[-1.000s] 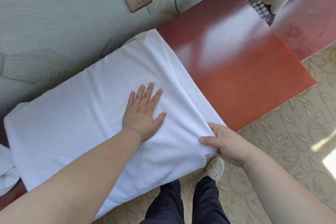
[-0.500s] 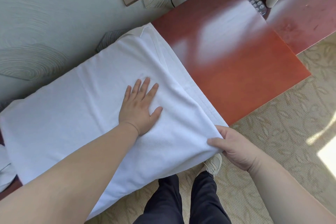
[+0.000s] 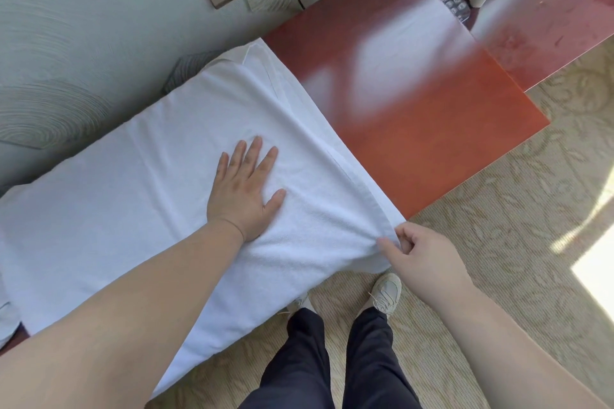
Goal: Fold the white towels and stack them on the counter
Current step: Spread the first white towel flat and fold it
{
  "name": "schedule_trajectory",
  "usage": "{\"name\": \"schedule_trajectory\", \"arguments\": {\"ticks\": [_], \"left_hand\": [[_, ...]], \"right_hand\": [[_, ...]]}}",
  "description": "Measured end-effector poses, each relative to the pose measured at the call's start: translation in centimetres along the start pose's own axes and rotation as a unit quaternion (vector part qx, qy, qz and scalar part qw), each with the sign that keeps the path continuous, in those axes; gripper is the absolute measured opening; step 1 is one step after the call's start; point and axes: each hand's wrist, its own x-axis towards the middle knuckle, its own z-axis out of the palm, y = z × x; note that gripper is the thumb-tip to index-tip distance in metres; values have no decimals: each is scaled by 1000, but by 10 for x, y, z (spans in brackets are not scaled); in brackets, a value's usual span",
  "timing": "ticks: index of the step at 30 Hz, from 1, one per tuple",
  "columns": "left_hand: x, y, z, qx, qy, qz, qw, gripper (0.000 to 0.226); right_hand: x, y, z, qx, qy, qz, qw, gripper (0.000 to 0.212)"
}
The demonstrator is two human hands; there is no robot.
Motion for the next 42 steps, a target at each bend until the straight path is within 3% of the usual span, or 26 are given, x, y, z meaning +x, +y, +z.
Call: {"name": "schedule_trajectory", "arguments": {"ticks": [2,7,11,19,24,26,29,32,33,35,37,40,42], "left_hand": [[0,0,1,-1,3,-1,1000,77],[0,-1,1,-3,1,-3,1000,78],[0,0,2,-5,0,-9,1000,81],[0,0,4,-2,8,-9,1000,85],[0,0,2,-7,9,-7,1000,85],[0,0,1,-8,1,-8,1000,84],[0,0,-1,-15,-6,-9,1000,84],[0,1,-2,-20,-6,-4,1000,84],[0,1,-3,-23,-6,-3,1000,85],[1,1,-2,-23,-7,-6,1000,88],[1,1,-1,-23,-9,-16,1000,94],[0,1,-1,-25,-14,-27,999,98],[1,1,-2,-29,-21,-24,999,98]], "right_hand": [[6,-10,3,-59,35,5,998,42],[14,-16,1,-102,123,56,986,25],[24,-41,10,-179,144,-24,973,24],[108,-140,21,-40,27,-118,992,37],[147,-174,25,72,-36,-108,991,16],[160,-178,25,74,-10,-104,992,16],[173,-178,22,-77,111,-104,985,29],[162,-184,39,-144,173,-271,936,23],[158,-185,48,-147,152,-352,912,25],[157,-182,63,-212,13,-432,877,41],[176,-177,63,-298,-48,-365,881,61],[200,-185,54,-315,14,-242,918,72],[198,-199,63,-312,23,-319,895,72]]}}
